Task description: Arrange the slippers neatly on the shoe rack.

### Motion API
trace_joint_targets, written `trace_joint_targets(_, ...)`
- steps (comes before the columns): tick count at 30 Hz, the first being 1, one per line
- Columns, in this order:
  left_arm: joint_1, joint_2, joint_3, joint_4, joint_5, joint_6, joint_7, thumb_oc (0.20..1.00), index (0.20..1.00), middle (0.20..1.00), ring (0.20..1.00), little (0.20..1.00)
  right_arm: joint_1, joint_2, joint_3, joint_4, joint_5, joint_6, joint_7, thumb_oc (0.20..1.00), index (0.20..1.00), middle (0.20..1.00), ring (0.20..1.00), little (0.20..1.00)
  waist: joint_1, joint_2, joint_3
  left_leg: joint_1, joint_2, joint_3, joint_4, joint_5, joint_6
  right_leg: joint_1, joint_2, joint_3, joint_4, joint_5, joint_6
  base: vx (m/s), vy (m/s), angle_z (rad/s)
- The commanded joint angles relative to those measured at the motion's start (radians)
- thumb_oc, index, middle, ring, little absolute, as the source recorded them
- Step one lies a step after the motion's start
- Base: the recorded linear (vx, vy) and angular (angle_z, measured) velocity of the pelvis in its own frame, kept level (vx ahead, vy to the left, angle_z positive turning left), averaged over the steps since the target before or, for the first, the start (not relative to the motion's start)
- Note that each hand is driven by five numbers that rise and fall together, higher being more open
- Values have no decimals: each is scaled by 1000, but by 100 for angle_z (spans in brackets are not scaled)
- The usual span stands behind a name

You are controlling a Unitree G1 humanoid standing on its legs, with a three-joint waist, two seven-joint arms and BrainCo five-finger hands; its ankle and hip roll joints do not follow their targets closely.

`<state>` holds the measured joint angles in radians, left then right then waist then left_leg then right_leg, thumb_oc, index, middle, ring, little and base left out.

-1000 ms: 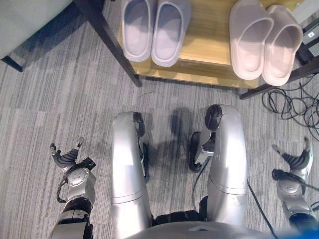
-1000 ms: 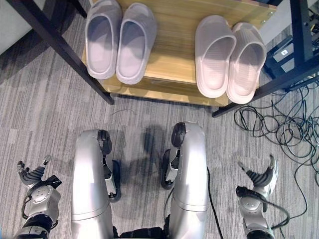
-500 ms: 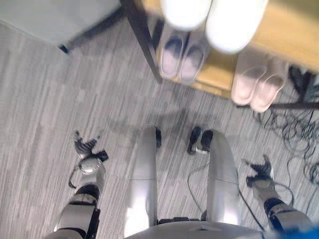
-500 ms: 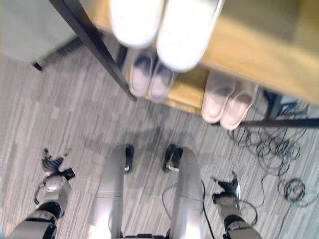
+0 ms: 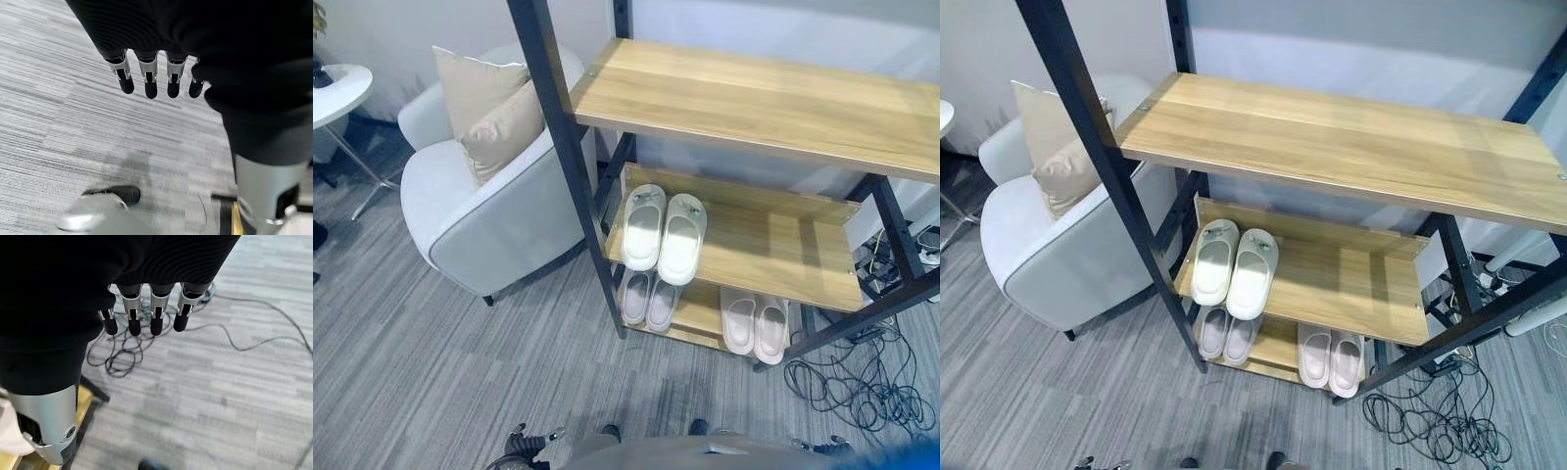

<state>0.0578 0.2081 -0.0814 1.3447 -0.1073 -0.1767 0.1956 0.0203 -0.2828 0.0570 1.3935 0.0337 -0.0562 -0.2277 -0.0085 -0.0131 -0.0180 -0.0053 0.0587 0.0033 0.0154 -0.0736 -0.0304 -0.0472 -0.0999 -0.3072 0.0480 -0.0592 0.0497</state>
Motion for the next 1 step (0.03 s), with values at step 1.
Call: trace_joint_targets(1, -54, 31, -4, 5, 51, 6, -22, 1000, 1000, 1000, 1000, 1000, -48, -1, -2, 19, -18, 10, 27, 1000, 1000, 1000, 1000, 1000, 13, -16, 64, -54, 13, -40, -89, 154, -69, 5, -80, 39, -32, 105, 126, 97, -34, 0)
